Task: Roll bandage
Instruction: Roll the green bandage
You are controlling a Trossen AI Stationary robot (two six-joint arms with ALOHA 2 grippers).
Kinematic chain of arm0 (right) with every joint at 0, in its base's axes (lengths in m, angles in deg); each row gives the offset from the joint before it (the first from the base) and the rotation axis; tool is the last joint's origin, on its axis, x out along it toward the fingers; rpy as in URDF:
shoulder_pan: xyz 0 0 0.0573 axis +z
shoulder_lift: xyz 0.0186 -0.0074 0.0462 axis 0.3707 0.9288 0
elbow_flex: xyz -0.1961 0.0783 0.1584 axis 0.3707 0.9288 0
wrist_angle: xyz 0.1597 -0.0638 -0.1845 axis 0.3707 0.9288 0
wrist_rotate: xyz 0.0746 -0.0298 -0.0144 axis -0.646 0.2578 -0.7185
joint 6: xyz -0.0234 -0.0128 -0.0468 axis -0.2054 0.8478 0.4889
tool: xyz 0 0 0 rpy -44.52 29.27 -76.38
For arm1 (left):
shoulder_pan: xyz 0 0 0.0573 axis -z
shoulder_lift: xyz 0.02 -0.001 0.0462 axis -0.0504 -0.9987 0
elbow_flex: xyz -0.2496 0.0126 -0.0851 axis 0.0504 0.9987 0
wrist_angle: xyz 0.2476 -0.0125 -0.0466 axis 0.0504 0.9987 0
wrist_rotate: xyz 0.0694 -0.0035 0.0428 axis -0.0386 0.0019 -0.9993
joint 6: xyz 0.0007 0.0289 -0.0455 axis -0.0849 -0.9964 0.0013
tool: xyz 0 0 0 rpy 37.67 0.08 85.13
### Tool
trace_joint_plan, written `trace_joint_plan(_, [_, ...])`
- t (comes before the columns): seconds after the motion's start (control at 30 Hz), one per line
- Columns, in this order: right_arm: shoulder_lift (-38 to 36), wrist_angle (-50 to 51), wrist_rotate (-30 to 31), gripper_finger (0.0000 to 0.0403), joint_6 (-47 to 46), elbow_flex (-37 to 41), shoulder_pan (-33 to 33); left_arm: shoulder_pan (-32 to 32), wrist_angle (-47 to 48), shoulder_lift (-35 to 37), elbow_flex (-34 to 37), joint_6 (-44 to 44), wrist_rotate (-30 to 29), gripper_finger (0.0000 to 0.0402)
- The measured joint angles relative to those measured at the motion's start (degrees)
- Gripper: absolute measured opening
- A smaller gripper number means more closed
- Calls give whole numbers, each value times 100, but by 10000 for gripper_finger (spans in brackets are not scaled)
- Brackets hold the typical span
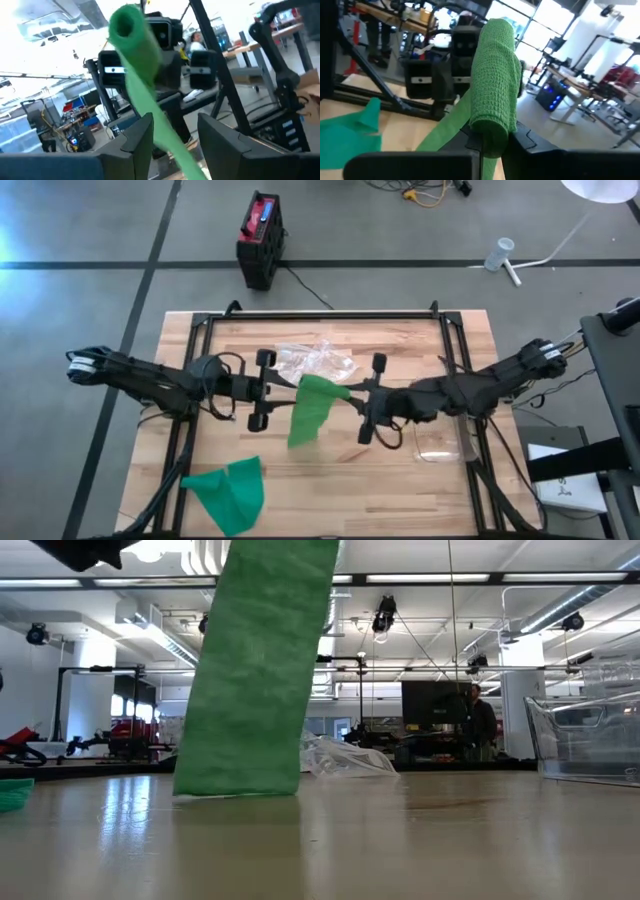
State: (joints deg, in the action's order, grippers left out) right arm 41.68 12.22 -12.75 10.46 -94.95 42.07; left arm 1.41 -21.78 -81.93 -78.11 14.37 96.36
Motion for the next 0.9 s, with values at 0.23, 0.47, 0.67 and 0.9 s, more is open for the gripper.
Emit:
trace_joint_plan(0.23, [83, 175, -354, 32, -131, 11, -234, -18, 239, -235, -336, 602, -170, 163])
trace_joint_plan(0.47, [79, 136, -1028, 28, -114, 13, -221, -60, 679, -745, -749, 794, -595, 164])
trace_joint_plan(0.67, [27, 220, -1030, 32, -39, 13, -199, -82, 742, -967, -865, 657, -788, 121])
trace_joint_plan(0.9, [-172, 441, -1006, 31, -123, 13, -209, -82, 1046, -901, -858, 521, -781, 11])
